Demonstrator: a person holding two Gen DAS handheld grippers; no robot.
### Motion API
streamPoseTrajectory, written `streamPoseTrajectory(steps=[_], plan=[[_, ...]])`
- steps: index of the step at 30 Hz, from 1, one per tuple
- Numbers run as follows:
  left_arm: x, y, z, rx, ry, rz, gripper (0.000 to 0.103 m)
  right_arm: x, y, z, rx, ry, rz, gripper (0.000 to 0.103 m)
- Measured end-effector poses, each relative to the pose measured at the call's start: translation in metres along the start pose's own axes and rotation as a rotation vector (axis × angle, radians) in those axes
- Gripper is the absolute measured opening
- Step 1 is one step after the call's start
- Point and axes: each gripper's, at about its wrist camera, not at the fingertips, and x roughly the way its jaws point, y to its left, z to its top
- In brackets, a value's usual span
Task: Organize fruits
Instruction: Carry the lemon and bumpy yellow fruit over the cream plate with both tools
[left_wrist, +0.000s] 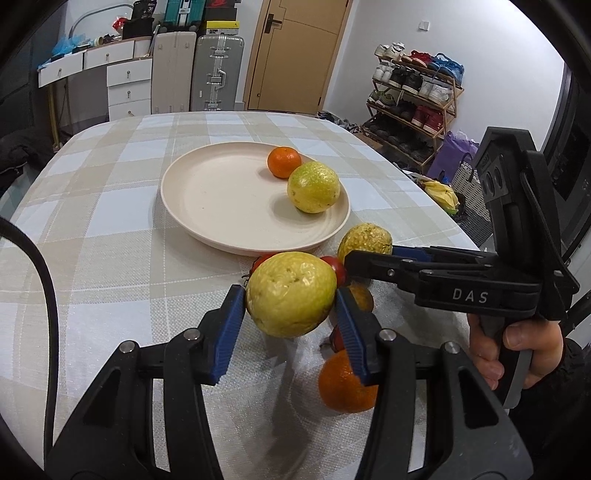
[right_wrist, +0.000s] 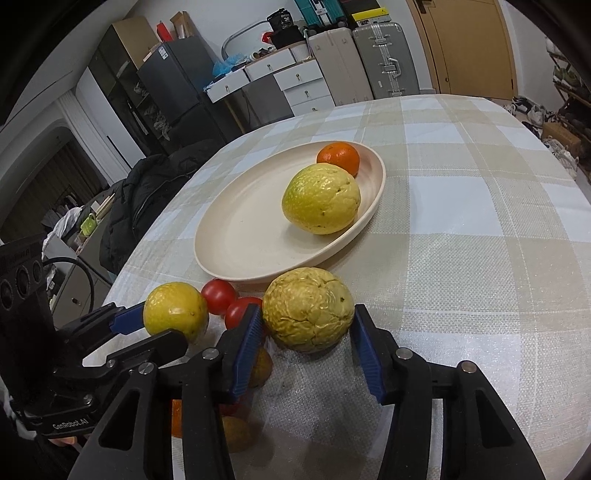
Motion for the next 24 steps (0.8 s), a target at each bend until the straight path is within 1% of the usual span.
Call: streamPoseTrajectory(steps=[5,9,16,24], plan=[[-0.003,0.001,0.001,-0.001,-0.013,0.016,0.047,-0.006,-0.003,0.001,0.008,-0.025,-0.006,0.049],[-0.008,0.003,0.004,-0.002,-0.029,0.021,0.047,-0.015,-0.005,0.003,0.013,-0.051,0.011,0.049],[-0.015,0.004,0.007,0.008,-0.062,0.043,0.047,-0.026,0.002,0.006,-0.011,-0.09,0.031,0.049],[-0.023,0.006,0.012,0.013,-0.098,0.073,0.047,-0.029,0.011,0.007,-0.045,-0.109,0.036,0.049]])
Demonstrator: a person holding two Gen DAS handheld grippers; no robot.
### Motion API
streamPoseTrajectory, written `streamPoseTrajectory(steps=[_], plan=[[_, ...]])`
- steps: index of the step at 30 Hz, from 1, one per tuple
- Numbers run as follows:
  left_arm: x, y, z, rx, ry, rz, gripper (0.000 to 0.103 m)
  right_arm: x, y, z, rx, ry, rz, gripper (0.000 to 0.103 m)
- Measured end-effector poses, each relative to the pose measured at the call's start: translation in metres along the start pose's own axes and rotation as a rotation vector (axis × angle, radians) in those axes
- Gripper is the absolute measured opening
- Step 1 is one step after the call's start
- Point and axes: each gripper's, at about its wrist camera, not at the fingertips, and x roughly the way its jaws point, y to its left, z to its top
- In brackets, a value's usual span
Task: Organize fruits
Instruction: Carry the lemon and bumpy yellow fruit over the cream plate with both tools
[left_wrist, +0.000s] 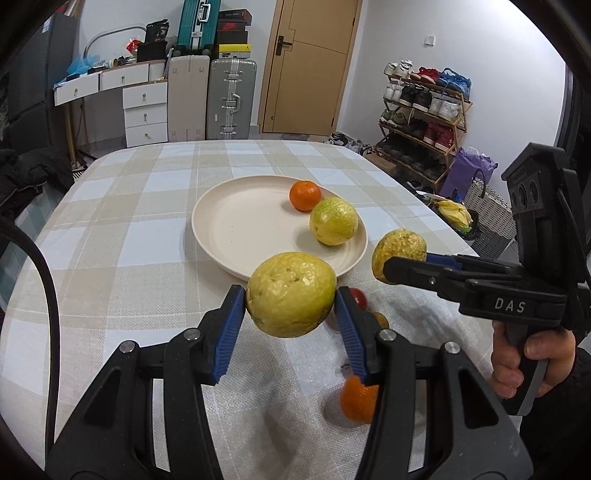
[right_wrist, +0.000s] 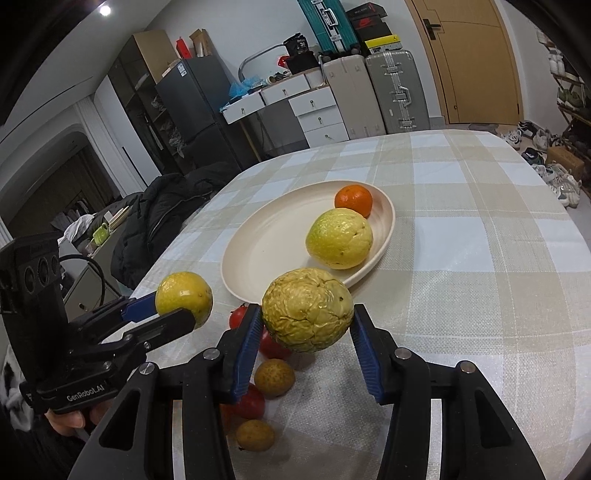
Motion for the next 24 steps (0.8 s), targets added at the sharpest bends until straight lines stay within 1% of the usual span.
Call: streamPoseTrajectory(steps=[3,11,24], plan=[[-0.002,0.002,0.003,0.007,-0.014,0.017,0.047,-0.001,0.003,0.0,-0.006,-0.004,0.003,0.049],[-0.001,0.008,0.012,-0.004,-0.029,0.028,0.047,-0.002,0.008,0.004,-0.019,-0.012,0.015,0.049],[0.019,0.02,0.035,-0.025,-0.034,0.056,0.047,0.007,0.012,0.023,-0.046,-0.002,0.001,0.049]])
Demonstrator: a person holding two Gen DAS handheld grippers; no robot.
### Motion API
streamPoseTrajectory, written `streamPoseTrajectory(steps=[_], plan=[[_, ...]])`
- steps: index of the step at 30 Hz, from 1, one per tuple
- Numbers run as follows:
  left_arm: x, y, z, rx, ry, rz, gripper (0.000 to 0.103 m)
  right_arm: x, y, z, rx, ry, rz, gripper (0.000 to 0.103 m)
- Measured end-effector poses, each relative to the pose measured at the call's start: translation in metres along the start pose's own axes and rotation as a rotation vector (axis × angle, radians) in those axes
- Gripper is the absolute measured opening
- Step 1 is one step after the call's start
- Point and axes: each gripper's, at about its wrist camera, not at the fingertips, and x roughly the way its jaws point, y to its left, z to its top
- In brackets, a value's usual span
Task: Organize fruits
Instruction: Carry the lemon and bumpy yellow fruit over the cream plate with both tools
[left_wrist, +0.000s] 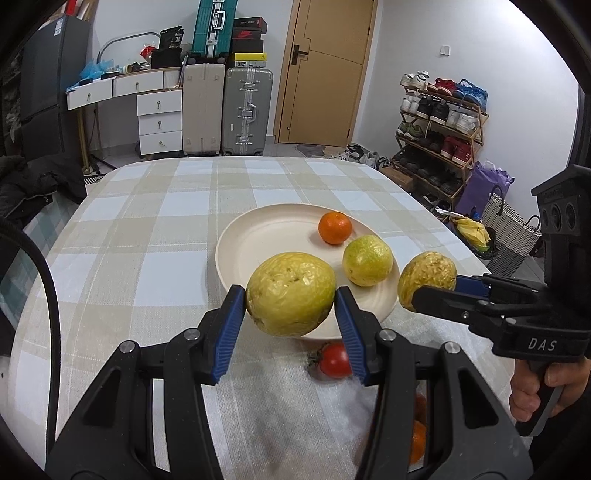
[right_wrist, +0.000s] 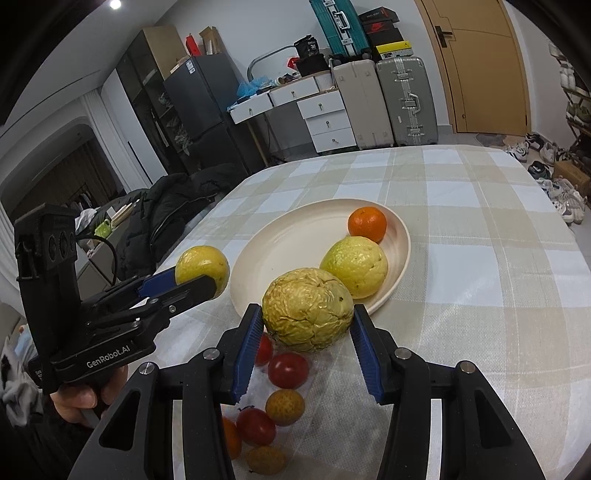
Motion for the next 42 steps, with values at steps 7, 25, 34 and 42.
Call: streamPoseTrajectory(steps=[7,25,34,42], plan=[[0.013,0.001,0.008,0.017,0.004,0.016,0.047,0.011,0.001,0.007,0.0,0.02,0.006,0.049],[0.053,0.005,0.01,0.019,0.05,0.046,0.047,0.04,-0.008,0.013,-0.014,0.081,-0.041,0.049],[0.06,0.005,0.012,0.02,0.055,0.05,0.047,0.055,-0.014,0.024,-0.007,0.105,-0.071,0.049],[0.069,0.006,0.014,0.02,0.067,0.059,0.047,0.061,-0.023,0.034,0.021,0.096,-0.064,0.047]])
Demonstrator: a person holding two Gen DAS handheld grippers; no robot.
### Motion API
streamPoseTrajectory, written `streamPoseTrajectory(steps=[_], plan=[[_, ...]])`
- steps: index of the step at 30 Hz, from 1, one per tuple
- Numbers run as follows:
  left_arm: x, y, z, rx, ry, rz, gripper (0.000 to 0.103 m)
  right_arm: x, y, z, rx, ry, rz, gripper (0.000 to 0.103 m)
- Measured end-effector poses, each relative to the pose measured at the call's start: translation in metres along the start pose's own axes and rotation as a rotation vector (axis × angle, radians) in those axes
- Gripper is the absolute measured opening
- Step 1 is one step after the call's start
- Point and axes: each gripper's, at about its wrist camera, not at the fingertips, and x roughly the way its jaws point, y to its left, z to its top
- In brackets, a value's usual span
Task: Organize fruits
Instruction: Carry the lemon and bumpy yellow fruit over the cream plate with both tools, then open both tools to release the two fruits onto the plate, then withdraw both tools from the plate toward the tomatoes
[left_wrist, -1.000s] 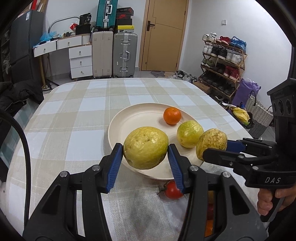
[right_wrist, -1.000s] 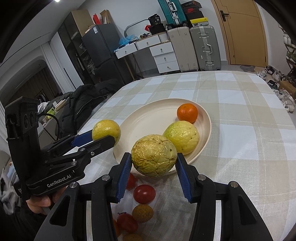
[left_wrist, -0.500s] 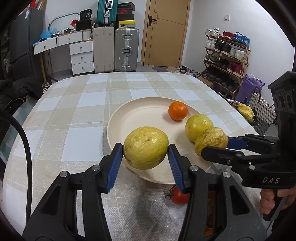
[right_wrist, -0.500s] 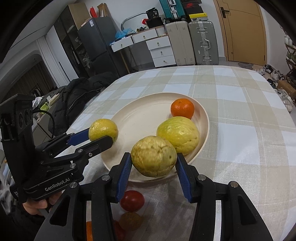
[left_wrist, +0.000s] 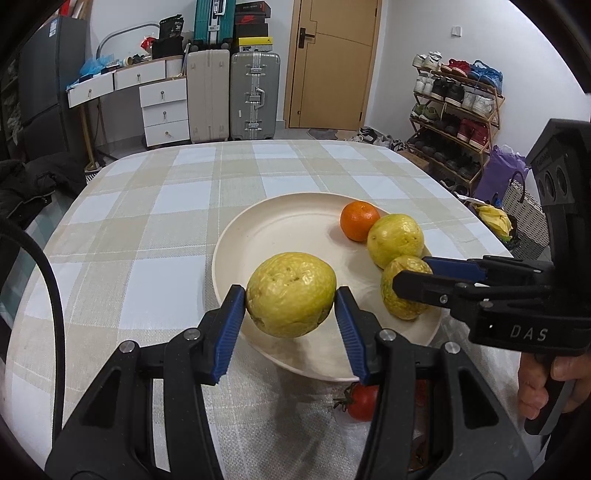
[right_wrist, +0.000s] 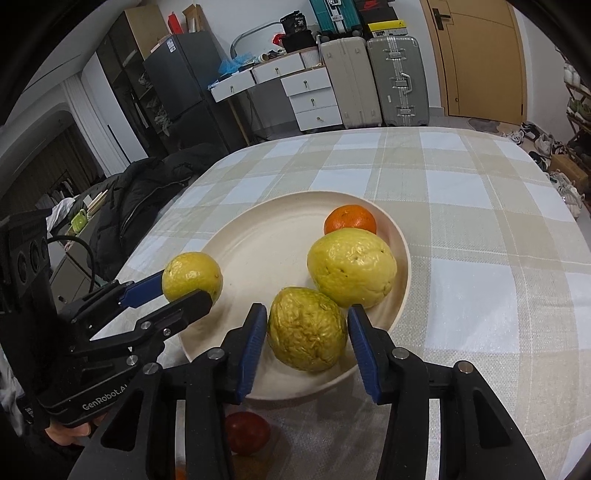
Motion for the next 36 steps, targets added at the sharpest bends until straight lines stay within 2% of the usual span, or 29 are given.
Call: streamPoseTrajectory(steps=[11,14,16,17,20,21,25,26,27,30,36], plan=[[0.008,0.003,0.0,-0.007,0.027,0.021,0.048,-0.013,-0.002,-0.007,0.01,-0.023,-0.014,0.047],[-0.003,0.002,0.0,0.003,-0.009,0.033,0.049,-0.02,0.001,-0.012,-0.009,-0.036,-0.045,0.05],[-0.012,0.002,-0.001,0.004,-0.019,0.025,0.056,-0.026,0.004,-0.017,-0.028,-0.046,-0.068,0.053],[-0.017,0.002,-0.002,0.005,-0.026,0.022,0.063,-0.029,0.005,-0.019,-0.035,-0.049,-0.069,0.058],[-0.033,0.002,-0.006,0.005,-0.054,0.023,0.083,-0.041,0.007,-0.027,-0.042,-0.078,-0.063,0.08],[-0.039,0.003,-0.008,0.002,-0.063,0.026,0.086,-0.045,0.008,-0.029,-0.041,-0.086,-0.063,0.087],[-0.056,0.006,-0.015,-0.006,-0.075,0.023,0.089,-0.056,0.009,-0.04,-0.035,-0.102,-0.063,0.097],[-0.06,0.006,-0.017,-0.008,-0.074,0.025,0.095,-0.058,0.009,-0.042,-0.033,-0.102,-0.067,0.102],[-0.064,0.006,-0.02,-0.011,-0.077,0.028,0.103,-0.06,0.009,-0.044,-0.037,-0.102,-0.079,0.103],[-0.076,0.006,-0.026,-0.009,-0.095,0.036,0.102,-0.066,0.01,-0.05,-0.042,-0.116,-0.105,0.103],[-0.097,0.001,-0.035,-0.002,-0.104,0.044,0.102,-0.076,0.01,-0.058,-0.029,-0.111,-0.072,0.103]])
